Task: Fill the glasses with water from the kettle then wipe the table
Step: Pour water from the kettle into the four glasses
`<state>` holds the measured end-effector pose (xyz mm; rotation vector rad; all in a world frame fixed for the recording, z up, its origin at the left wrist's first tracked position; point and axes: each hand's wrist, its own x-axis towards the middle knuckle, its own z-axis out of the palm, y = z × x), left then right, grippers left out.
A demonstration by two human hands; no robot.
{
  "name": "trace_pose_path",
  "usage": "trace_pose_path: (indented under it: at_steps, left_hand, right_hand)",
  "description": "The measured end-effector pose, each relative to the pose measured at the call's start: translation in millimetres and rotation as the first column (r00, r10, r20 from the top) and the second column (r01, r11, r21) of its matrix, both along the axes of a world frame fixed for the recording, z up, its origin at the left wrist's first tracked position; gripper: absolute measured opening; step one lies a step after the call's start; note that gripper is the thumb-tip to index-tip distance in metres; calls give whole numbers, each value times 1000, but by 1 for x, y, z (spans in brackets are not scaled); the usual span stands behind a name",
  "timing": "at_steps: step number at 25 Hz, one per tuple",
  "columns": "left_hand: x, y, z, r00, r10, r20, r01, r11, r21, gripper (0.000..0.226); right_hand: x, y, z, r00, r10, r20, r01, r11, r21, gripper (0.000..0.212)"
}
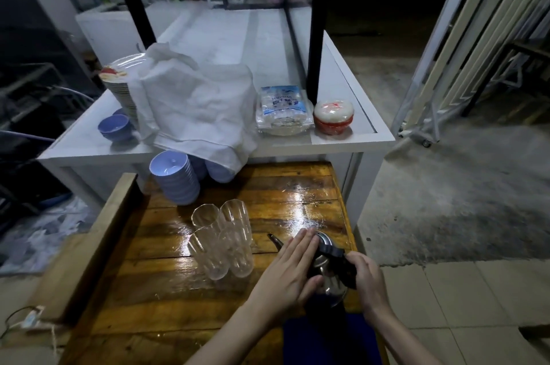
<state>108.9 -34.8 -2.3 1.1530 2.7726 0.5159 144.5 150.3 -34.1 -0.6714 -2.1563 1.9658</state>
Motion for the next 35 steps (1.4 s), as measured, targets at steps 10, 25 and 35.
trace_pose_path:
  at_steps: [10,25,35]
  left_hand:
    - [-7,-27,27,985,169,43,-175,957,233,71]
    - [-3,-33,30,958,241,159,-283,892,354,66]
    - [4,-31,34,945,257,204,-320,860,397,66]
  right_hand:
    - [-42,-17,63,976,217,-33,-204,952,229,40]
    - [-63,-26,98,932,358,-46,-291,821,491,40]
    - [-69,-25,112,906,421,-43,-328,761,559,37]
